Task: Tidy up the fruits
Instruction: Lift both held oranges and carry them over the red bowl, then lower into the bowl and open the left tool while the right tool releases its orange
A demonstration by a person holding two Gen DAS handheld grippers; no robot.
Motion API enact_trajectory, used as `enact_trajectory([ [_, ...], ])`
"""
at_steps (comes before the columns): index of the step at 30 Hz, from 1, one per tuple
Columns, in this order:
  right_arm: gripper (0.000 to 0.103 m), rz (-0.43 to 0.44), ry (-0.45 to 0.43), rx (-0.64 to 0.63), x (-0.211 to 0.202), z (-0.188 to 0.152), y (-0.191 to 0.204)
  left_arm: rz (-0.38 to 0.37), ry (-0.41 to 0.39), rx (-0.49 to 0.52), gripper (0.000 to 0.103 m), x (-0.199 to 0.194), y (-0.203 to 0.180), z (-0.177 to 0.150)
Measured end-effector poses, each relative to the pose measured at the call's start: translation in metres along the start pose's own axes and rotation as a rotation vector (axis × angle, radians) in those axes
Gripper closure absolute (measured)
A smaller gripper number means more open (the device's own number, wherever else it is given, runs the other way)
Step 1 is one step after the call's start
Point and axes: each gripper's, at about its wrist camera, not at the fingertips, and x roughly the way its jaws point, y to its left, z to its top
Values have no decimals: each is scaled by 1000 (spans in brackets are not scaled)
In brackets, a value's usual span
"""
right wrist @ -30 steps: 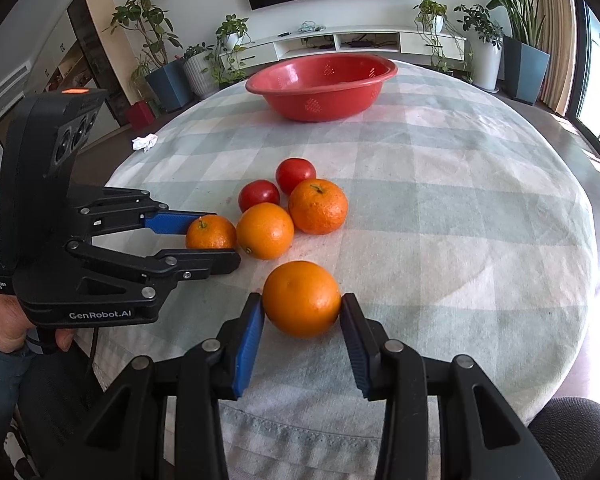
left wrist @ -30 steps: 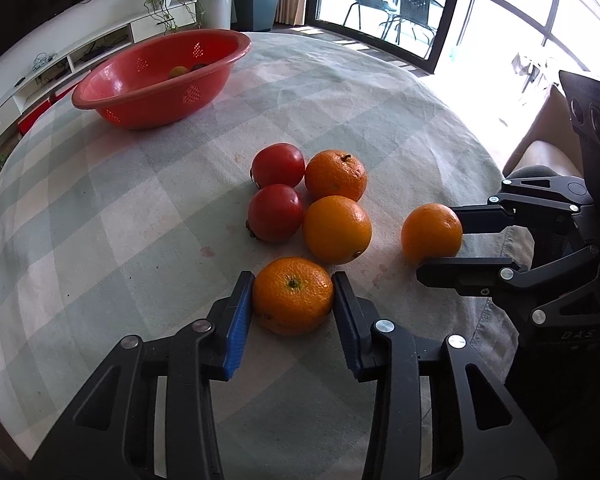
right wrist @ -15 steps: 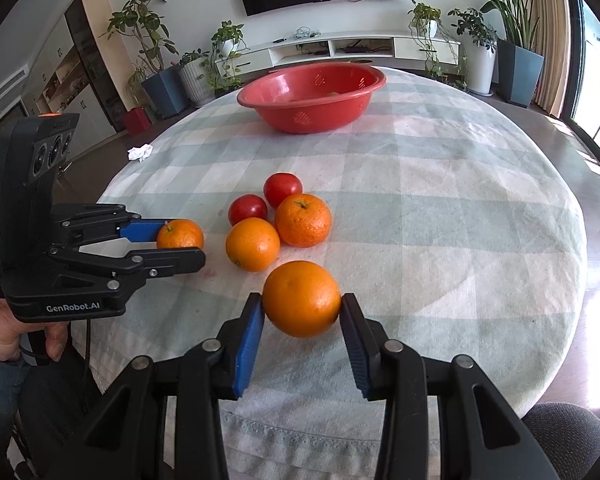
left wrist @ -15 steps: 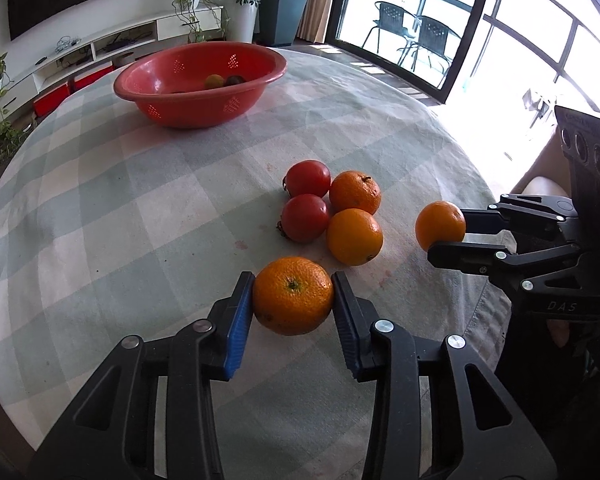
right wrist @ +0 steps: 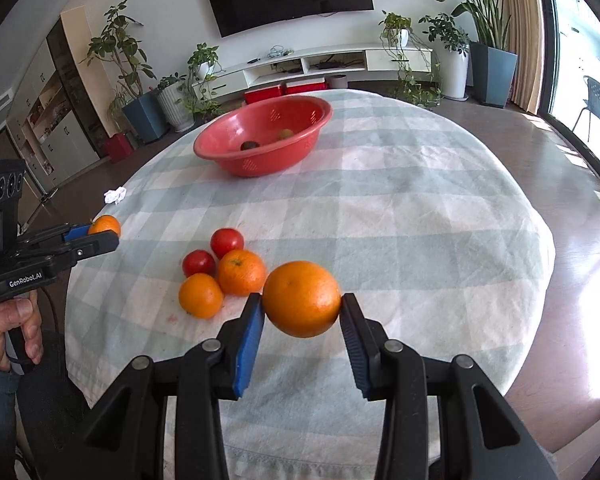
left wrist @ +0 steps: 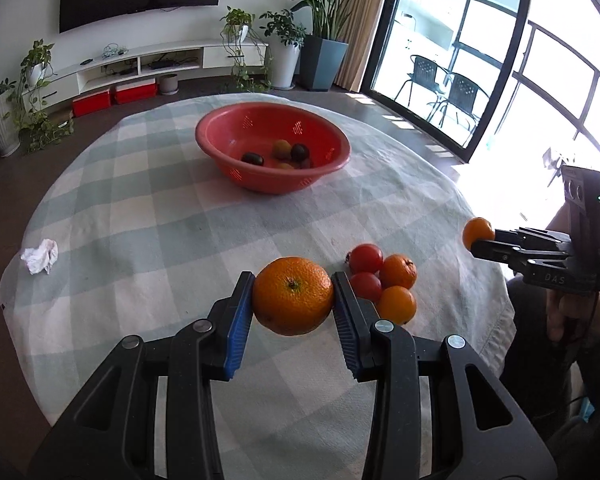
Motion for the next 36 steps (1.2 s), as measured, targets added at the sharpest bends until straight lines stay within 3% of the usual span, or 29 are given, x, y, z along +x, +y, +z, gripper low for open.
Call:
enact_trajectory([
  [8,61,-41,-134,4,-21,79,-32,64,-104,33,67,-13,15,81],
  [17,61,27,-243,-106,-7,177,-1,71,-119,91,67,33,13,172],
  [24,61,80,-160,-200,59,207,38,65,-32,87,67,108,21,188],
  [30,61,85,-18,-253,125,191,50,59,20,72,67,154,29,171],
  [36,61,70,62,-267,163,177,47,66,57,68,67,183,37,160],
])
